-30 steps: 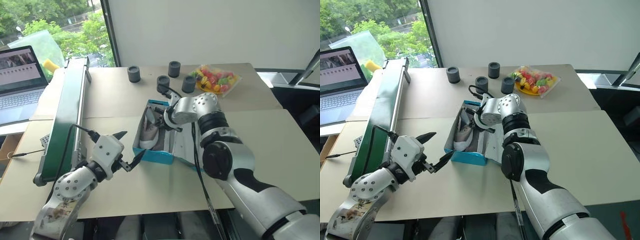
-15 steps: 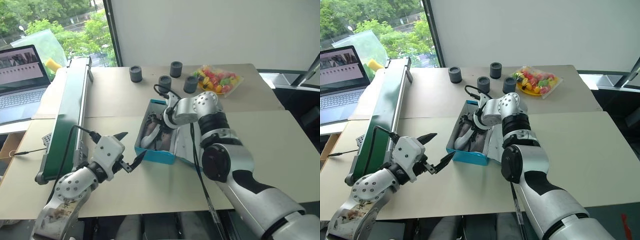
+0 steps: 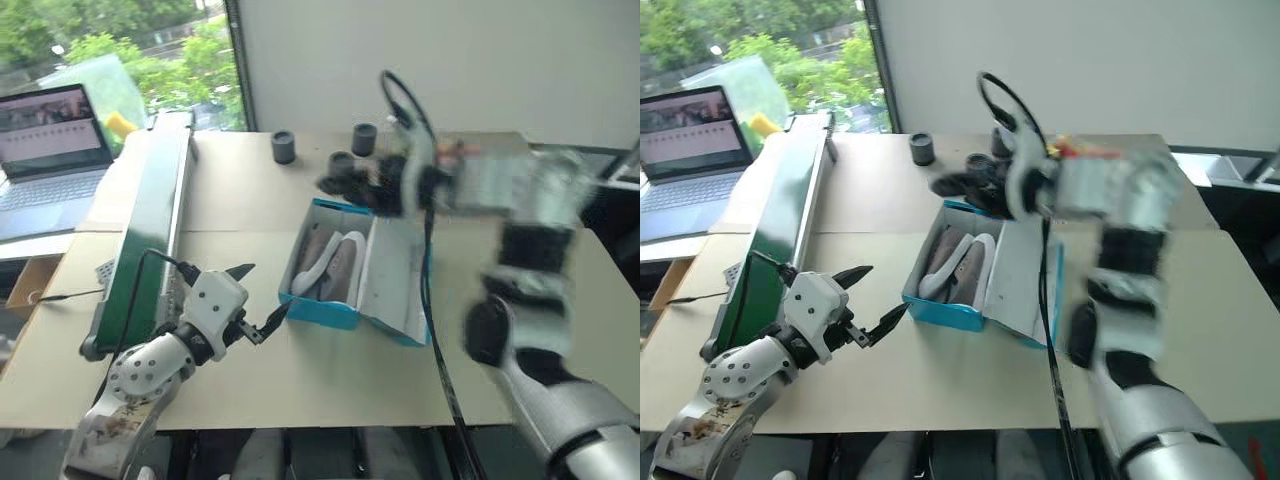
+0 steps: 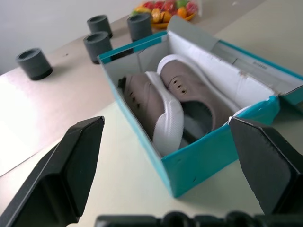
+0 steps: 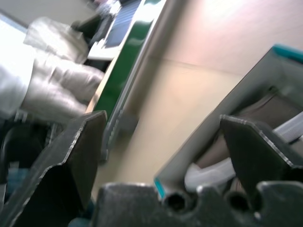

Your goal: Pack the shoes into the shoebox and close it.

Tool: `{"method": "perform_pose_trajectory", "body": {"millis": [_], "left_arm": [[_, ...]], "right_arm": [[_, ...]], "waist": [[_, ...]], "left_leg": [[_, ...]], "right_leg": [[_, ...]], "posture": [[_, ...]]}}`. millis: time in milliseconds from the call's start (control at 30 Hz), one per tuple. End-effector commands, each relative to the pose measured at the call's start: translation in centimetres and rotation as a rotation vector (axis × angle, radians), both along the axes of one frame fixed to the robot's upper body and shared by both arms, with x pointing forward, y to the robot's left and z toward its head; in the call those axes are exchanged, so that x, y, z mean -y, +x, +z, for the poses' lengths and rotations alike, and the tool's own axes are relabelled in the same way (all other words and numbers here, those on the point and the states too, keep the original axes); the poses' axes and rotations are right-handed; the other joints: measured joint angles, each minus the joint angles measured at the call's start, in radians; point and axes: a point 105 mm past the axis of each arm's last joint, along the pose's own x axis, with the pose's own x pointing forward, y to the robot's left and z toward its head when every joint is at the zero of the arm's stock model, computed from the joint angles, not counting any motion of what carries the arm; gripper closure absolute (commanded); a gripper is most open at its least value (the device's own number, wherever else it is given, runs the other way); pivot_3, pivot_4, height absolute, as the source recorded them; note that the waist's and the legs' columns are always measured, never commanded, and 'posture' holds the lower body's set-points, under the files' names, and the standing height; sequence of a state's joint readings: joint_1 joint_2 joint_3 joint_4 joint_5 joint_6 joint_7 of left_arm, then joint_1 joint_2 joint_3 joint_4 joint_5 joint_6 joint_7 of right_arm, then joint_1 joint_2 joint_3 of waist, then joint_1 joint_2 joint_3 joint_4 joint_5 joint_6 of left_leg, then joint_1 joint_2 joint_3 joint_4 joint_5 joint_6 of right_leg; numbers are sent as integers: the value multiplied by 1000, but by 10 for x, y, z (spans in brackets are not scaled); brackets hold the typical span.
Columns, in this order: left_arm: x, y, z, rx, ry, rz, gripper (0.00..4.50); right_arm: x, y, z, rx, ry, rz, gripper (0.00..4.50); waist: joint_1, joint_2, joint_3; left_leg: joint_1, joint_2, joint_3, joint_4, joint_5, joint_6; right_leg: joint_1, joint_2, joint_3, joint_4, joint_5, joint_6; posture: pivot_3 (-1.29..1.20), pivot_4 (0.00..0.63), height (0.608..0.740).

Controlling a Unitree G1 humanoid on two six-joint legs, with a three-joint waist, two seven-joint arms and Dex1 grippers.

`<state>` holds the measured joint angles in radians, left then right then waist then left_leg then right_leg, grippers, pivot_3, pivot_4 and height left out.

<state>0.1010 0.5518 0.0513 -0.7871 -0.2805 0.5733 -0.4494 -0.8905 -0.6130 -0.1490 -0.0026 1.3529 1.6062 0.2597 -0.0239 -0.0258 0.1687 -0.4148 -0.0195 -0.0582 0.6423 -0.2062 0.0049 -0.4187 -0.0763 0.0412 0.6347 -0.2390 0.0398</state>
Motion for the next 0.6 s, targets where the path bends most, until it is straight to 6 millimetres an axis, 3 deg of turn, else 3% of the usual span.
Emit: {"method": "perform_pose_trajectory", "body": {"millis": [33,167,233,267,300,333,433,500,600], "left_arm": [[2,-3,8,32,6,-27,0],[1,0,10,34,9,-33,0],[1,1,11,34,11,-40,0],[2,1,11,33,15,-44,0],[2,1,11,33,17,-47,0],[2,2,11,32,17,-49,0],[2,2,12,33,16,-49,0],[1,1,12,29,21,-51,0],[1,0,12,26,25,-52,0]], "right_arm": [[-3,-54,-7,-16,-21,278,709],[5,-94,-31,-33,-154,425,2133],[6,-102,-59,-13,-298,453,2848],[7,-97,-80,1,-399,418,2933],[10,-92,-98,27,-488,391,3570],[11,-88,-112,49,-546,365,3640],[13,-74,-140,102,-636,276,4484],[18,-48,-166,153,-728,62,4484],[18,-34,-178,154,-729,-116,4484]], "waist": [[-20,0,0],[-28,1,1],[-16,1,1],[-15,-1,0],[-16,-1,0],[-15,-1,0],[-7,-2,0],[-6,-6,-3],[1,-6,-2]], "left_leg": [[0,0,1,0,0,1],[4,2,6,0,-1,1],[8,3,6,1,-1,1],[9,4,6,1,-1,1],[9,4,6,2,-1,1],[9,4,7,2,0,1],[6,3,7,3,1,-2],[6,2,7,3,1,-2],[4,2,6,2,1,-2]], "right_leg": [[0,0,1,-1,0,0],[-2,2,6,6,1,-2],[1,5,6,6,-1,0],[1,5,5,5,-4,4],[3,5,4,5,-4,5],[2,4,5,5,-4,5],[-1,0,5,5,-4,5],[-2,0,6,6,-2,1],[-3,0,6,8,1,-2]], "posture": [[0,150,735],[0,150,735],[0,150,735],[0,150,735],[0,150,735],[0,150,735],[0,150,735],[0,150,735],[0,150,735]]}}
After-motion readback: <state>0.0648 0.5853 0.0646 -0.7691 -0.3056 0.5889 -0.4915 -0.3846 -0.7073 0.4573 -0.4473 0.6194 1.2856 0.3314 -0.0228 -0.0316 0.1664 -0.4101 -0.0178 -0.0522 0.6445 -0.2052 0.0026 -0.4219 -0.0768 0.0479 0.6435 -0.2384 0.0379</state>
